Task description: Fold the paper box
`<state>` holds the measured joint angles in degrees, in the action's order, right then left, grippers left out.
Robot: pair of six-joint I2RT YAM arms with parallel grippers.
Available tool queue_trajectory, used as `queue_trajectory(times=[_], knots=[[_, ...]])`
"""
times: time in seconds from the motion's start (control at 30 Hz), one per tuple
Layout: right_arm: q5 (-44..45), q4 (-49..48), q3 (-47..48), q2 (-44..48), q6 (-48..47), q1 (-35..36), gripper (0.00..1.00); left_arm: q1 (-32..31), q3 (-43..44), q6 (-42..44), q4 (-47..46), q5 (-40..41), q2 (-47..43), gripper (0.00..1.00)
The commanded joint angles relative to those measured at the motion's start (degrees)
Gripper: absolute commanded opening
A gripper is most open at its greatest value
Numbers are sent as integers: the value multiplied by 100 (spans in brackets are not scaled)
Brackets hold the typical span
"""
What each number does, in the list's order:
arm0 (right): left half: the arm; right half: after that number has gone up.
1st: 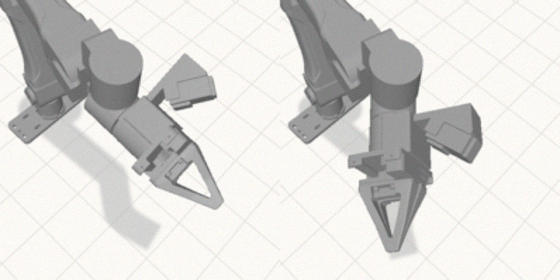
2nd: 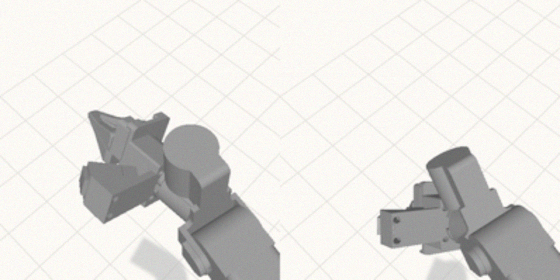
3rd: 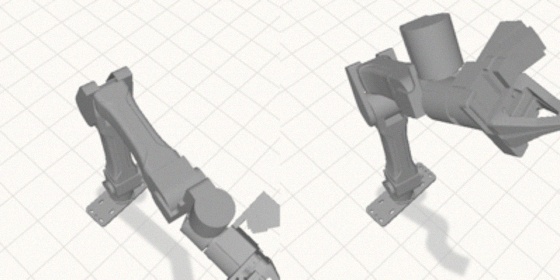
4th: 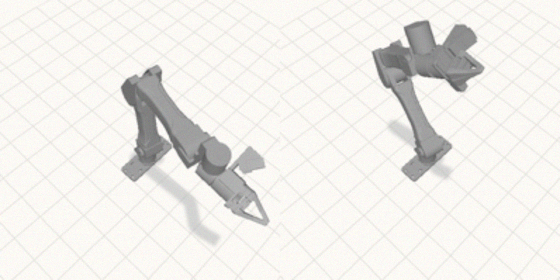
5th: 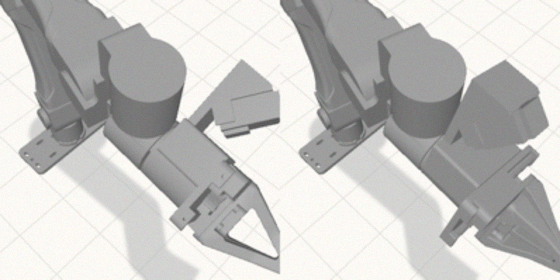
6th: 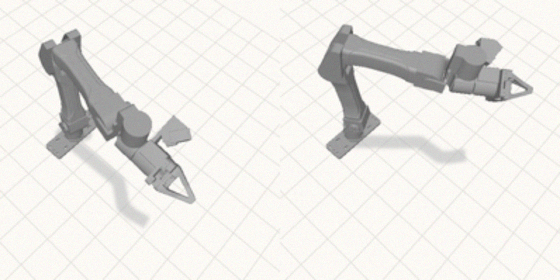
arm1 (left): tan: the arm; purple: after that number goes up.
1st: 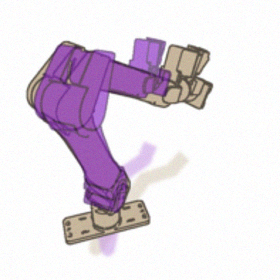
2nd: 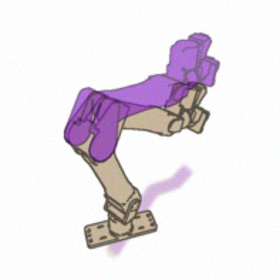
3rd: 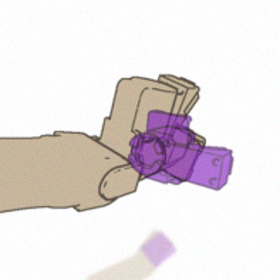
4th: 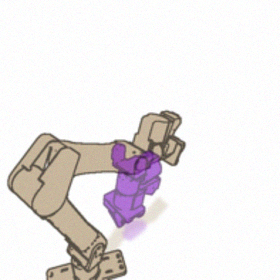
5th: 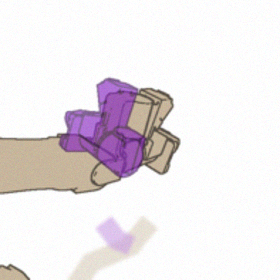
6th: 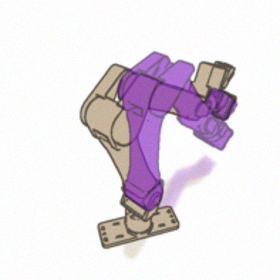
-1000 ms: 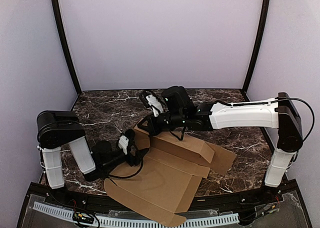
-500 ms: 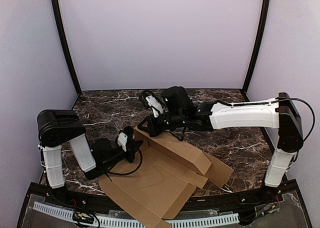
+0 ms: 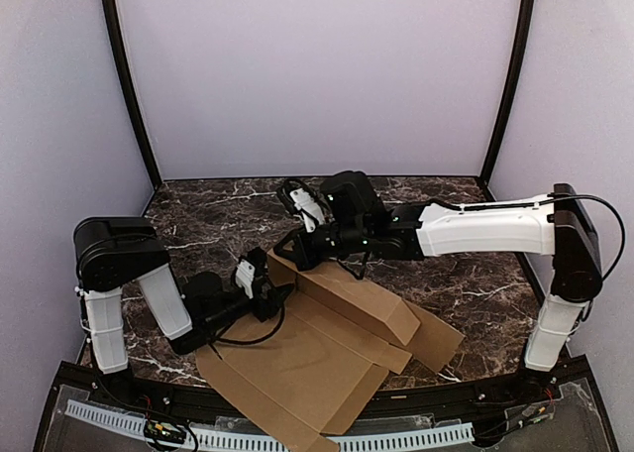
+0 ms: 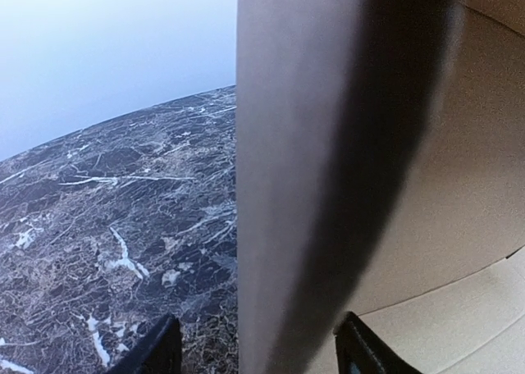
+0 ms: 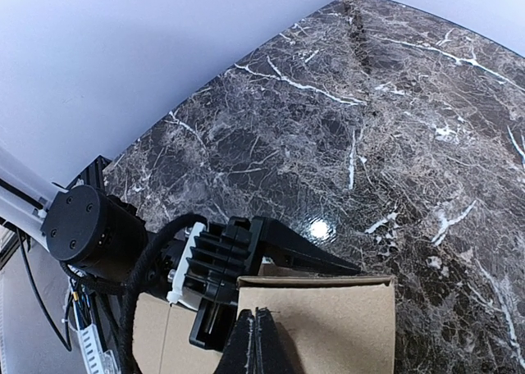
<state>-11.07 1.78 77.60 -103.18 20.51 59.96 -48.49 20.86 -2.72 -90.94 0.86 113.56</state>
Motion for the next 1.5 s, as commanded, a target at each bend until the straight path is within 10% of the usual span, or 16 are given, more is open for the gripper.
queue_trajectory(times=[0.0, 0.5, 0.7, 0.93, 1.47], knots=[[26, 437, -196, 47, 48, 56, 0, -3, 48, 136, 339, -42, 84, 66], [26, 371, -289, 122, 15, 54, 0, 0, 45, 87, 1070, 186, 231, 72], [46, 370, -354, 216, -1, 57, 0, 0, 399, 89, 1070, 73, 386, 51], [67, 375, -434, 291, 5, 59, 0, 2, 691, 84, 953, -68, 479, 2], [285, 340, -461, 371, -20, 59, 0, -1, 322, -14, 437, 126, 372, 1]])
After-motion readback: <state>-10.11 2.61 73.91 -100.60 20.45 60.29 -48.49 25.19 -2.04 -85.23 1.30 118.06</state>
